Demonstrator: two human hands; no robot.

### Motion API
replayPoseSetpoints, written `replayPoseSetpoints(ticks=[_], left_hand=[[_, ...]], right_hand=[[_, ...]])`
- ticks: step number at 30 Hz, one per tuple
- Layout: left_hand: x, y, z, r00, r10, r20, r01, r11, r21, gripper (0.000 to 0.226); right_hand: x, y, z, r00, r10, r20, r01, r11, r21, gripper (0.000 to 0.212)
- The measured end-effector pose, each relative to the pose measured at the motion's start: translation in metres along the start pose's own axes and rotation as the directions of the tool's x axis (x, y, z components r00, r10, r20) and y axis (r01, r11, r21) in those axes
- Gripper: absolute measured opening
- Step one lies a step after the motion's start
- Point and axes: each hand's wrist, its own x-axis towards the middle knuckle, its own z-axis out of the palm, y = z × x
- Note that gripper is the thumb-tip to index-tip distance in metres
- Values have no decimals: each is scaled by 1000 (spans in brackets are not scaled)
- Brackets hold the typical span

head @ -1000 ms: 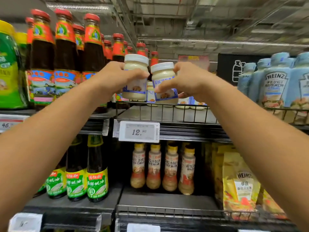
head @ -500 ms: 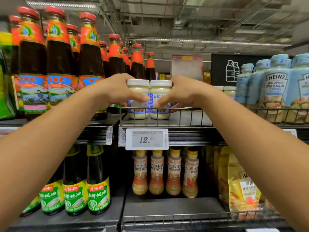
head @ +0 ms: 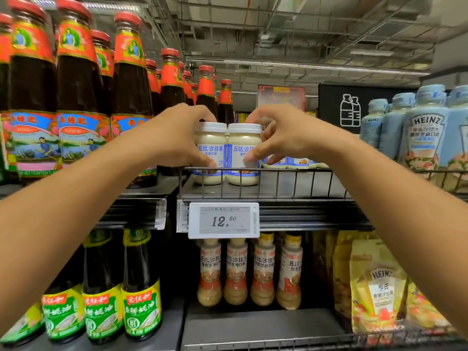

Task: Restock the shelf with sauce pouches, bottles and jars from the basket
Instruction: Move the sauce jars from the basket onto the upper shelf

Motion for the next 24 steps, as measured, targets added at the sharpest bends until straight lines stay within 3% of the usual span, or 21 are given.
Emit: replayPoseSetpoints(ticks=[8, 15, 24], left_hand=[[33, -10, 20, 1000, 2, 18, -4, 998, 57, 79], [62, -14, 36, 999, -10, 39, 3, 986, 169, 88], [81, -24, 49, 997, -37, 66, 22, 977, 213, 88]], right_hand=[[34, 8, -5, 996, -8, 88, 29, 972, -232, 57], [63, 15, -7, 990, -68, 124, 125, 824, -552, 58], [90, 30, 3, 988, -104, 119, 157, 710, -686, 59]])
